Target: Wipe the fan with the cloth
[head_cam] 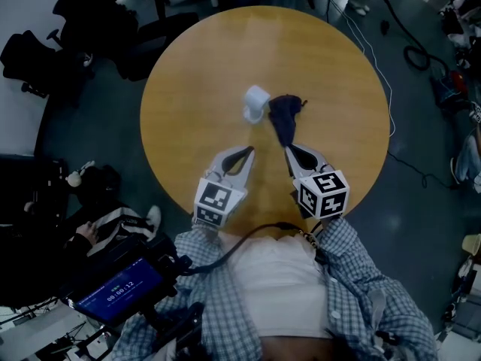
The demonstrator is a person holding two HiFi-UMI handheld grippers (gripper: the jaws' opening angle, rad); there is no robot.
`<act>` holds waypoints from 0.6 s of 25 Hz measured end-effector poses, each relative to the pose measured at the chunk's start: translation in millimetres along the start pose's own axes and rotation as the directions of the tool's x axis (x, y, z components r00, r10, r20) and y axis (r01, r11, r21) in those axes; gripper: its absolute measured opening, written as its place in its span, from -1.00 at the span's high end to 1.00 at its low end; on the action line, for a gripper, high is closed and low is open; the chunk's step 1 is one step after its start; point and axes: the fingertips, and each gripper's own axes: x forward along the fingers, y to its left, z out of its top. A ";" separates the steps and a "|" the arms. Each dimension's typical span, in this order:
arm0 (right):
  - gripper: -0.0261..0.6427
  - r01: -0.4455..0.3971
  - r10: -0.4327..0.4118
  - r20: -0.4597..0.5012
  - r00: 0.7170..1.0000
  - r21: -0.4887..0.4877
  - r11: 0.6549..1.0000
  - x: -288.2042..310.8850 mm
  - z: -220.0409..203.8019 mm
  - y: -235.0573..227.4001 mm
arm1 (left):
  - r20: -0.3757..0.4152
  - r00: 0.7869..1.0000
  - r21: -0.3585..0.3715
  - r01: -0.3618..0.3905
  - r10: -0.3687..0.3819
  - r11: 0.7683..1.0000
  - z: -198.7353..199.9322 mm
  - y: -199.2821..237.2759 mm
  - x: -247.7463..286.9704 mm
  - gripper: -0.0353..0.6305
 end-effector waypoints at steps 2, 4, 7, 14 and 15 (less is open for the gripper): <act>0.91 0.000 0.000 -0.002 1.000 0.000 1.000 -0.1 -0.8 0.5 | 0.005 1.000 -0.015 0.003 -0.003 1.000 0.5 0.4 0.4 0.90; 0.91 -0.001 0.001 -0.006 1.000 0.000 1.000 0.1 -1.8 0.6 | 0.004 1.000 -0.016 0.004 -0.004 1.000 0.5 0.2 0.7 0.90; 0.91 -0.014 0.014 -0.011 1.000 0.001 1.000 1.0 -4.0 2.9 | -0.001 1.000 -0.014 0.009 -0.009 1.000 -1.7 -0.9 0.7 0.90; 0.91 -0.041 0.040 -0.030 0.999 -0.006 0.999 2.5 -10.6 9.8 | -0.021 1.000 -0.003 0.017 -0.017 1.000 -8.7 -4.4 0.2 0.90; 0.91 -0.041 0.041 -0.034 0.999 -0.006 0.999 2.5 -12.4 11.3 | -0.025 1.000 -0.001 0.017 -0.017 1.000 -10.1 -4.7 -0.5 0.90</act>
